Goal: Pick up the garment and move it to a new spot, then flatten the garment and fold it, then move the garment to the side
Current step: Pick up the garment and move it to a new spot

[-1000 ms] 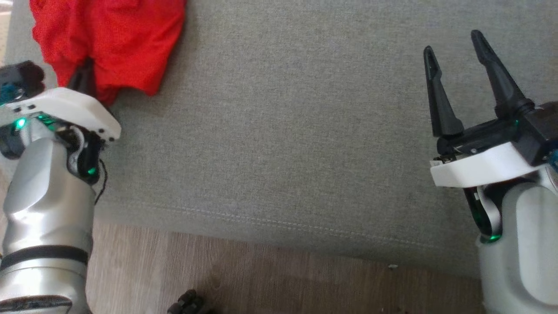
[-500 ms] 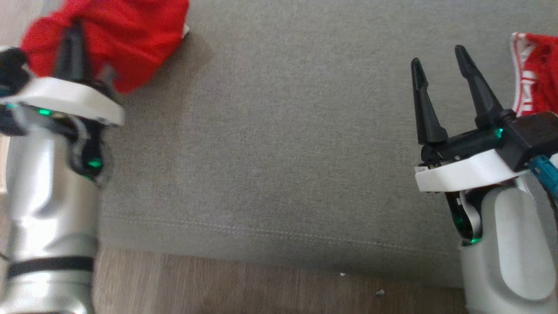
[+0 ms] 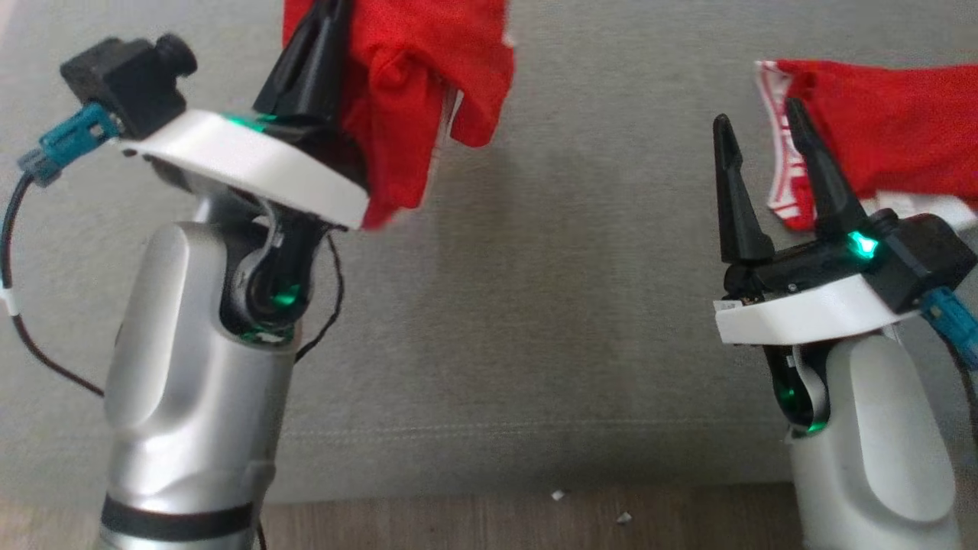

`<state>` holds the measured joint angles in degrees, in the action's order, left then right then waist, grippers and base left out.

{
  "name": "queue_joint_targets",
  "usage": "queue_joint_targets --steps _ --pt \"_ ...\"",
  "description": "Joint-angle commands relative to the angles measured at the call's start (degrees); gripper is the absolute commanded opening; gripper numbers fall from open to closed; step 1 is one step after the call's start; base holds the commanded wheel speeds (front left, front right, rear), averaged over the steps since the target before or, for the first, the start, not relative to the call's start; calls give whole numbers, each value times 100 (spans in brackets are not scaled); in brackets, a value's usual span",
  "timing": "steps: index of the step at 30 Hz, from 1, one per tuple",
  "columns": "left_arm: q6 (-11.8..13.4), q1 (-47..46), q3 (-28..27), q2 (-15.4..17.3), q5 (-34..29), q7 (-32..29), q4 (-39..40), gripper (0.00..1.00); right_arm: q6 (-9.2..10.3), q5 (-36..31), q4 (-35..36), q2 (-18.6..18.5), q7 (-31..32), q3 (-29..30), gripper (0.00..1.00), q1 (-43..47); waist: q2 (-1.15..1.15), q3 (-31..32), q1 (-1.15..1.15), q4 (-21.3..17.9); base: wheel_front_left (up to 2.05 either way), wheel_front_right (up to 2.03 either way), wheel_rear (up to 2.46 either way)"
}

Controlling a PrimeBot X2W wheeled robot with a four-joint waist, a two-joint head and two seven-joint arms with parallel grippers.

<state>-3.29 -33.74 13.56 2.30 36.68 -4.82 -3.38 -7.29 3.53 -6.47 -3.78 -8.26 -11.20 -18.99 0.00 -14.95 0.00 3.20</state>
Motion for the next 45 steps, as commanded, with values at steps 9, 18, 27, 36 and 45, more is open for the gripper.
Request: queue_joint_targets --steps 9,18,27,36,45 --pt "995 -566 643 60 482 303 514 0 -20 279 111 90 -242 -309 100 -372 0 -345 0 -881 0 0 0" --pt "1215 -1010 1013 135 -115 1080 -1315 0 -20 481 89 90 -419 -588 100 -656 0 -824 0 -1422 0 0 0" --pt "1112 -1433 1185 361 -674 1782 -2964 100 -20 559 11 90 -524 -720 100 -742 0 -887 0 -1493 0 0 0" --pt "805 -1173 877 577 -761 1975 -2594 100 -20 370 -141 90 -461 -602 100 -600 0 -586 0 -963 0 0 0" --pt "712 204 287 972 -1208 1980 -1107 100 -20 57 -234 91 -267 -425 100 -320 0 -179 0 -340 0 0 0"
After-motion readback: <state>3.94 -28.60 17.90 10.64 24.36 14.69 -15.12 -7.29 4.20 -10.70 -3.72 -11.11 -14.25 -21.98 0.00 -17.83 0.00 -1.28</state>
